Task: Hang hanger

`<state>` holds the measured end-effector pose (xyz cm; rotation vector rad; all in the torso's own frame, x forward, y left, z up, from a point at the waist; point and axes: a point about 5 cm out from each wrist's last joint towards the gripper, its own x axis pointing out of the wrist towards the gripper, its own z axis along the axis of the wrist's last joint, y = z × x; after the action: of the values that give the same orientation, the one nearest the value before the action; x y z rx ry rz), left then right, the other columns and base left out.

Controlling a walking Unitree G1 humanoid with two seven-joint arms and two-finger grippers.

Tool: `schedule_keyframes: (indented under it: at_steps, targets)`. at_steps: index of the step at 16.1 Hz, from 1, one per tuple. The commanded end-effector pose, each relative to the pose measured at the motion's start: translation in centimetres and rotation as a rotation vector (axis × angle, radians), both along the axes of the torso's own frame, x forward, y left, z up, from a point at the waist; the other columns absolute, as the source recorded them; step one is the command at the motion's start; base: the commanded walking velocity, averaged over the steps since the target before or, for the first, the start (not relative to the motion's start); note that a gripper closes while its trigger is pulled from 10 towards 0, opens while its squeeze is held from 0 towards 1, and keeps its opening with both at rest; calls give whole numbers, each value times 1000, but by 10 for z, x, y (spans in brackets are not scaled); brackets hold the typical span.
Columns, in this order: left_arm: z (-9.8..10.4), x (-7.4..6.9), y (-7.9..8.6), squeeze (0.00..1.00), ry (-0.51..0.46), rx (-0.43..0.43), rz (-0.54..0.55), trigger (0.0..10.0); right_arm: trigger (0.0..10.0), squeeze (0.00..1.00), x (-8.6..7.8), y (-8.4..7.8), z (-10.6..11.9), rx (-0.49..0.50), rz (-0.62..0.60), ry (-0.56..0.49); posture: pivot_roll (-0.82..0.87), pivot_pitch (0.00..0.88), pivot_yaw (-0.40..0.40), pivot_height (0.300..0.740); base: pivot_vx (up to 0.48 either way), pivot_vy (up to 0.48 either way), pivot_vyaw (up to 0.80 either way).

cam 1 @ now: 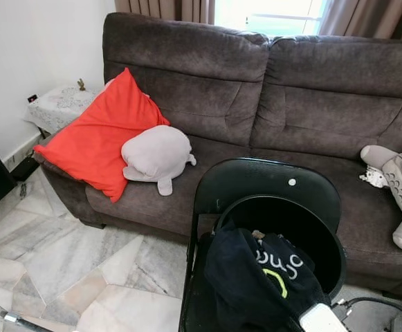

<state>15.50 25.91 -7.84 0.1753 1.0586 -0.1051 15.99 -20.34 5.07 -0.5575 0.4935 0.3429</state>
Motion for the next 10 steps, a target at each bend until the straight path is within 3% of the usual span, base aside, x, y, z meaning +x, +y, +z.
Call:
schedule_keyframes:
  at_steps: [1, 2, 3, 5, 10]
  targets:
    - [-1, -7, 5, 0, 25, 15, -12, 10000, 0, 0, 0, 1, -2, 2, -3, 5, -68, 50, 21, 740, 0, 0, 0]
    - [-1, -7, 5, 0, 24, 15, -13, 10000, 0, 0, 0, 1, -1, 1, -6, 2, -68, 50, 21, 740, 0, 0, 0]
    - [-1, -7, 5, 0, 23, 16, -15, 10000, 902, 0, 1, 1, -1, -1, -9, -3, -67, 54, 19, 740, 0, 0, 0]
    - [-1, -7, 5, 0, 20, 15, -17, 10000, 0, 0, 2, 0, 0, -7, -16, -13, -67, 59, 18, 740, 0, 0, 0]
    - [-1, -7, 4, 0, 22, 12, -19, 10000, 0, 0, 6, -3, 3, -23, -37, -41, -67, 62, 16, 740, 0, 0, 0]
